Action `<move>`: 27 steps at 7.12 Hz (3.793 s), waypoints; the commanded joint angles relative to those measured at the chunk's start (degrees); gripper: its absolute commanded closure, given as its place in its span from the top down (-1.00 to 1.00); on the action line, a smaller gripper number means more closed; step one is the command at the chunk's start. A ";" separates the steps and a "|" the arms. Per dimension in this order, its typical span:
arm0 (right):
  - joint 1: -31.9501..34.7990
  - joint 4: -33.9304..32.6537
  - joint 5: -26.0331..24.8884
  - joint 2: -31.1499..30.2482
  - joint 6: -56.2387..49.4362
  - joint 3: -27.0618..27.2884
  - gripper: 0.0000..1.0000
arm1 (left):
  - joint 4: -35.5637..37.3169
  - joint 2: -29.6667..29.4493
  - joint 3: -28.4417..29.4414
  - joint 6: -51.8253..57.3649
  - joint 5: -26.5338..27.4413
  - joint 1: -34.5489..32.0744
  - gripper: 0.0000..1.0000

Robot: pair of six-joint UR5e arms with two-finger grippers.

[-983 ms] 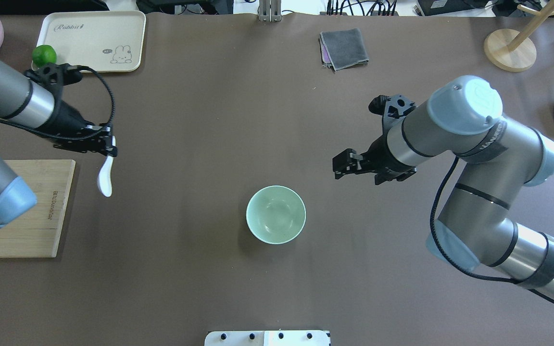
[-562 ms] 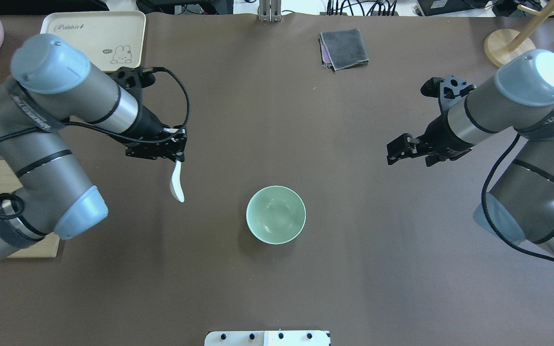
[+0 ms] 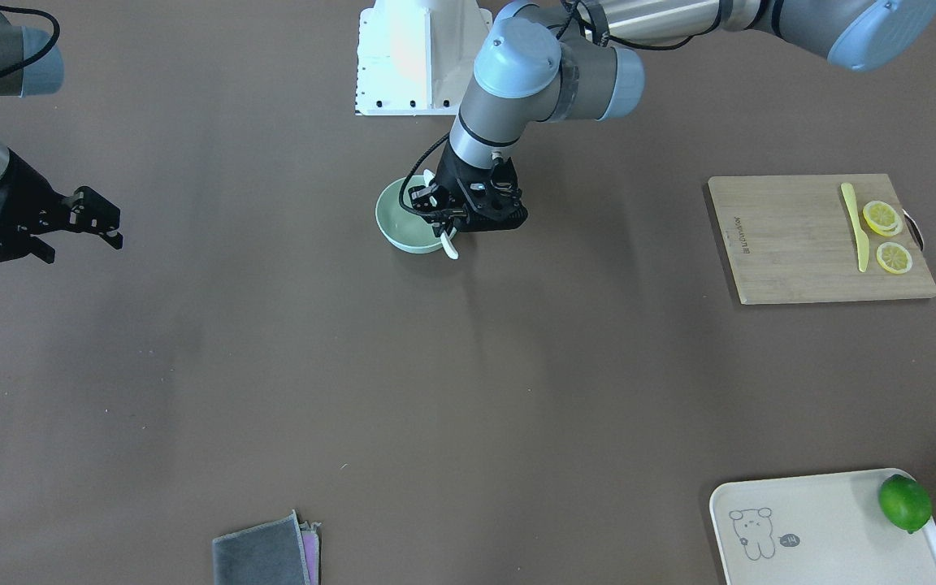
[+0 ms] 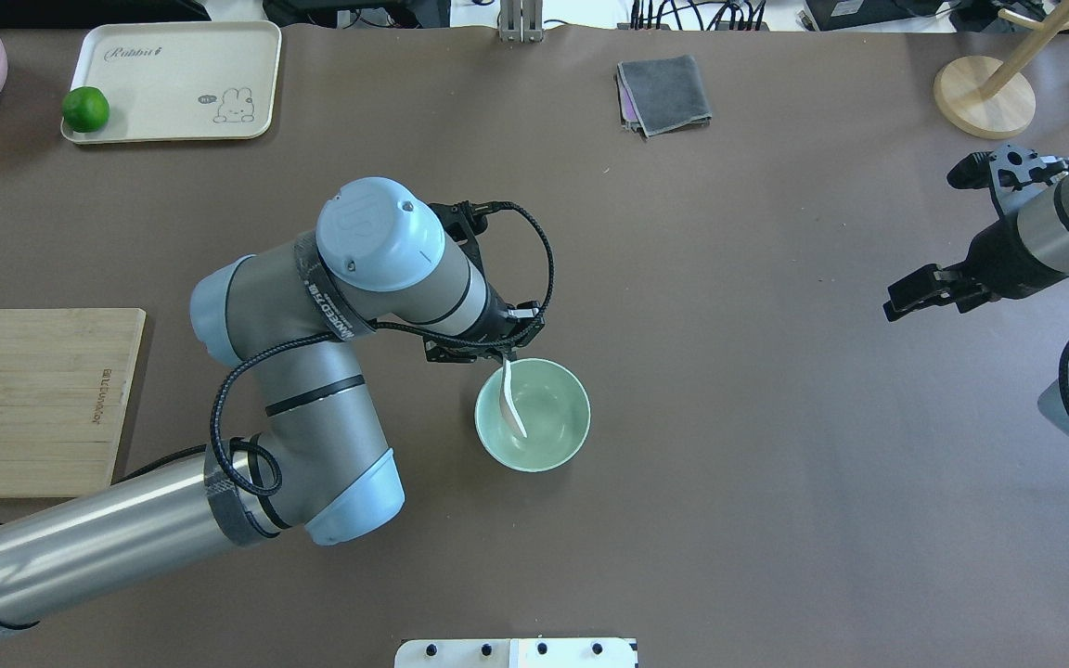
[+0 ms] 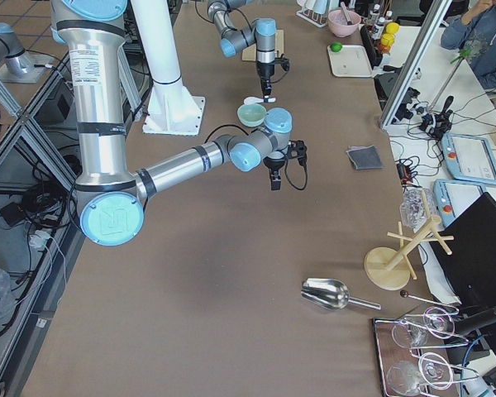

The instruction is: Place spoon in bowl

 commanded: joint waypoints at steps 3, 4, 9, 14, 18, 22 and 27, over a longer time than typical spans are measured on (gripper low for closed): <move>1.44 0.19 0.59 -1.54 -0.94 0.34 1.00 | 0.55 4.61 -3.19 2.87 1.08 -0.93 0.97; 2.58 0.19 1.12 -2.50 -3.38 0.35 1.00 | 1.78 11.35 -9.04 11.69 0.91 -2.34 0.97; 11.44 -0.77 3.84 -6.46 -18.49 -1.93 1.00 | 11.11 36.41 -20.18 62.10 -13.83 -26.63 0.97; 20.94 -0.78 6.13 -10.33 -32.82 -6.23 1.00 | 10.75 51.22 -17.63 82.00 -22.56 -44.60 0.97; 25.25 -0.69 8.58 -11.38 -33.19 -5.63 1.00 | 11.54 50.89 -14.22 82.62 -23.17 -53.12 0.97; 27.54 -0.69 8.60 -12.87 -35.81 -5.37 1.00 | 11.54 48.25 -7.35 87.97 -24.67 -54.91 0.97; 27.37 -0.69 8.51 -13.67 -36.01 -5.37 1.00 | 11.46 49.30 -8.75 87.98 -24.76 -56.67 0.97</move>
